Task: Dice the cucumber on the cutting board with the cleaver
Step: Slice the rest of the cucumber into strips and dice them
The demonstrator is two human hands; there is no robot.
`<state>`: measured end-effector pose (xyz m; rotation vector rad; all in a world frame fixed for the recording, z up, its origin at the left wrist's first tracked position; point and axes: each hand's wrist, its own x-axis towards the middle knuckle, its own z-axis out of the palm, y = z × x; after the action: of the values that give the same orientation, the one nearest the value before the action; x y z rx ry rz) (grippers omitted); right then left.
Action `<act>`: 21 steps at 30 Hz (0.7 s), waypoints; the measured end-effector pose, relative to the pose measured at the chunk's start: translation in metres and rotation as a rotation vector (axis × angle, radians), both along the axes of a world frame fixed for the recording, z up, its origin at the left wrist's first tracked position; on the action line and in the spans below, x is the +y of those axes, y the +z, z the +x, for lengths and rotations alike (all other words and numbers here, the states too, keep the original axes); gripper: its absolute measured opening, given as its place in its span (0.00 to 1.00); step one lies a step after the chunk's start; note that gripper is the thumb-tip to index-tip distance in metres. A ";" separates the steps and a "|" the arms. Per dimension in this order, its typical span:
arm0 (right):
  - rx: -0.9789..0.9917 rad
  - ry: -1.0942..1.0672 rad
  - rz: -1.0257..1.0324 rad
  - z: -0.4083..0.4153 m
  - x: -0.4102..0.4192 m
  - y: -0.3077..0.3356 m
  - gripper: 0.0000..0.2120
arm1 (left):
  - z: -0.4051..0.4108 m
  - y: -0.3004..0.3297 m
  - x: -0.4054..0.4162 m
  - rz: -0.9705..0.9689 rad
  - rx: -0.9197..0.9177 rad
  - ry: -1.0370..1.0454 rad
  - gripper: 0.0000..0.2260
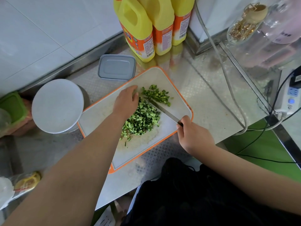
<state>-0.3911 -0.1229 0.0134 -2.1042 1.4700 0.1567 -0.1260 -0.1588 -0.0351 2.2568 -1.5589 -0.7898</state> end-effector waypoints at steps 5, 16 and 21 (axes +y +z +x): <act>-0.027 0.013 -0.019 -0.003 0.001 0.001 0.09 | -0.005 0.001 0.012 -0.108 -0.041 -0.021 0.11; -0.009 0.019 -0.001 -0.002 0.000 -0.003 0.07 | -0.009 -0.003 0.011 -0.115 -0.039 -0.017 0.14; -0.001 -0.001 -0.011 -0.003 -0.001 -0.004 0.09 | -0.005 -0.002 0.009 -0.085 -0.103 0.032 0.14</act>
<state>-0.3945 -0.1235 0.0096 -2.1123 1.4741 0.1470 -0.1313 -0.1498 -0.0375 2.2873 -1.5651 -0.5957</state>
